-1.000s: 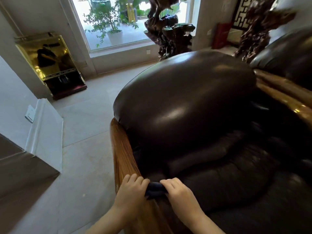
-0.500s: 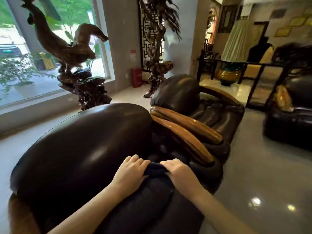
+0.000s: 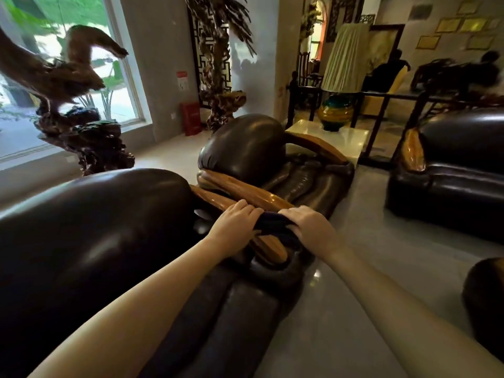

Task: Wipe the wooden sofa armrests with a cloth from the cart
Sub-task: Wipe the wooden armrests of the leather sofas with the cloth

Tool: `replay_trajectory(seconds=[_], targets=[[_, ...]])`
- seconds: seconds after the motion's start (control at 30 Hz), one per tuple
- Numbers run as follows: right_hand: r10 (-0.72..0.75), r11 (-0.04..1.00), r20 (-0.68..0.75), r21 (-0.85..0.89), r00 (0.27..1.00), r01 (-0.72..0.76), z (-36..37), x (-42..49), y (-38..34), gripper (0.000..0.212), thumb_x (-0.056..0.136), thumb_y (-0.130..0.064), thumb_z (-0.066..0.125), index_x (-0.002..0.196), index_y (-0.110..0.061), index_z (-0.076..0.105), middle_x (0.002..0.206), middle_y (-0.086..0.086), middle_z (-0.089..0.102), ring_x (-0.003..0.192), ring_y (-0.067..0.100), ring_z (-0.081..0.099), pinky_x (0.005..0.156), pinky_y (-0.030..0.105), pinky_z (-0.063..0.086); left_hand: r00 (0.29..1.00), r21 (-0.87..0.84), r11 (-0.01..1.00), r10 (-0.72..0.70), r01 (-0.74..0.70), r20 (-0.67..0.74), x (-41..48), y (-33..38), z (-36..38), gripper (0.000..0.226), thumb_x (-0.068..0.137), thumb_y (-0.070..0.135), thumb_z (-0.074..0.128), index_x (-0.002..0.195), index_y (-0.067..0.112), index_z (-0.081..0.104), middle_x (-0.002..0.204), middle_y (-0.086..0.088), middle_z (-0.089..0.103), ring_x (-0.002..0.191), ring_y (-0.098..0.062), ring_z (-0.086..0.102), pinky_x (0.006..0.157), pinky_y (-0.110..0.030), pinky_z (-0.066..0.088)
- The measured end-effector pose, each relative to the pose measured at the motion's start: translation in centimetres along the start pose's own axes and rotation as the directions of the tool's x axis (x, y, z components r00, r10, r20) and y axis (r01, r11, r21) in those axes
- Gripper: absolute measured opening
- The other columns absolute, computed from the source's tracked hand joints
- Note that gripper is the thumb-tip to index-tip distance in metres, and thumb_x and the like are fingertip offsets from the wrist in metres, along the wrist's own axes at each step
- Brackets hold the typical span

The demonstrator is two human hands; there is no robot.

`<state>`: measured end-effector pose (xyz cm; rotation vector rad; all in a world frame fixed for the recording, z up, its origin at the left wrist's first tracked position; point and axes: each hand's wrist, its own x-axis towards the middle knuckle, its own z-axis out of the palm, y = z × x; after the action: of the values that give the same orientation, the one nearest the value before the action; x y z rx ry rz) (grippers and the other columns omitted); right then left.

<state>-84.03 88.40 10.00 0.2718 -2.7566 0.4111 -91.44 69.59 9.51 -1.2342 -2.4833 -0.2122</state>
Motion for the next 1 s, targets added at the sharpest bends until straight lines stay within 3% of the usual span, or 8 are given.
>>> replay_trajectory(seconds=[0.63, 1.0], targets=[[-0.052, 0.999, 0.093, 0.017, 0.994, 0.051, 2.7, 19.3, 21.4, 0.032, 0.093, -0.012, 0.047, 0.125, -0.015, 0.052, 0.120, 0.006, 0.063, 0.110, 0.021, 0.053, 0.095, 0.033, 0.043, 0.998, 0.074, 0.996, -0.056, 0.058, -0.037, 22.6, -7.4, 11.5, 0.042, 0.087, 0.032, 0.059, 0.121, 0.010, 0.052, 0.110, -0.008, 0.063, 0.105, -0.025, 0.052, 0.097, -0.038, 0.042], [-0.359, 0.929, 0.169, 0.155, 0.918, 0.335, 8.3, 34.2, 29.1, 0.035, 0.090, -0.007, 0.052, 0.125, -0.009, 0.053, 0.118, 0.011, 0.064, 0.109, 0.027, 0.055, 0.097, 0.034, 0.042, 0.942, 0.152, 0.930, -0.331, 0.336, -0.061, 29.8, -13.4, 16.6, 0.042, 0.074, 0.023, 0.076, 0.107, 0.002, 0.061, 0.094, -0.014, 0.069, 0.091, -0.033, 0.062, 0.082, -0.041, 0.053]])
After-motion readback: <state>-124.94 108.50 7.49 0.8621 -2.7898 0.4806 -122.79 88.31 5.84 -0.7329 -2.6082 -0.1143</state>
